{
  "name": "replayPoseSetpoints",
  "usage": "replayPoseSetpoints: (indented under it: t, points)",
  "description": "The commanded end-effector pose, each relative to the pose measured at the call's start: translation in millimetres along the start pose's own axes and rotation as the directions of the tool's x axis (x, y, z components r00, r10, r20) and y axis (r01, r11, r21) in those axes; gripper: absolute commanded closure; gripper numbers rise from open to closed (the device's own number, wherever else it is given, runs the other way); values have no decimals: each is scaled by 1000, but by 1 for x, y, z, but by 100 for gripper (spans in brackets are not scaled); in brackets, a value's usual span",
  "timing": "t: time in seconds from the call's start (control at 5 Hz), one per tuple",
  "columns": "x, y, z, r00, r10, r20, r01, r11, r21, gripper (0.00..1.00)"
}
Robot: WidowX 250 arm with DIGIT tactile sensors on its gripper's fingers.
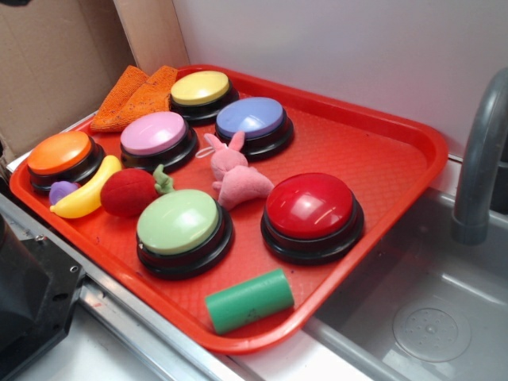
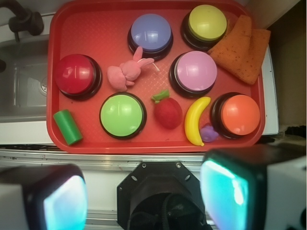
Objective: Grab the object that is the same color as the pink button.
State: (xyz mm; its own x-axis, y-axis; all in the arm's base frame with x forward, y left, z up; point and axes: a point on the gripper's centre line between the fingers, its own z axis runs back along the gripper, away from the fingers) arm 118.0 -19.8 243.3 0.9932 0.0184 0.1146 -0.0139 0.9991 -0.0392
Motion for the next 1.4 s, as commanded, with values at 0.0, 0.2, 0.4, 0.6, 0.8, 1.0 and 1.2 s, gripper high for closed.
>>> replayPoseSetpoints:
  t: [0.0,0.2,0.4,0.6,0.8,1.0,1.2]
  points:
    - [0,0,0,1000,0,0,0,1000,0,0]
    - [9,-9,-12,992,118,-41,-117,993,28,0]
    - [20,-15,-28,938,347,-22,-347,938,32,0]
    - [42,-18,-54,853,521,-19,-520,853,45,0]
    - [64,-20,-82,697,717,15,-717,697,1,0]
    - [83,-20,-108,628,777,35,-777,629,-26,0]
    - [99,-19,-136,573,818,49,-818,575,-19,0]
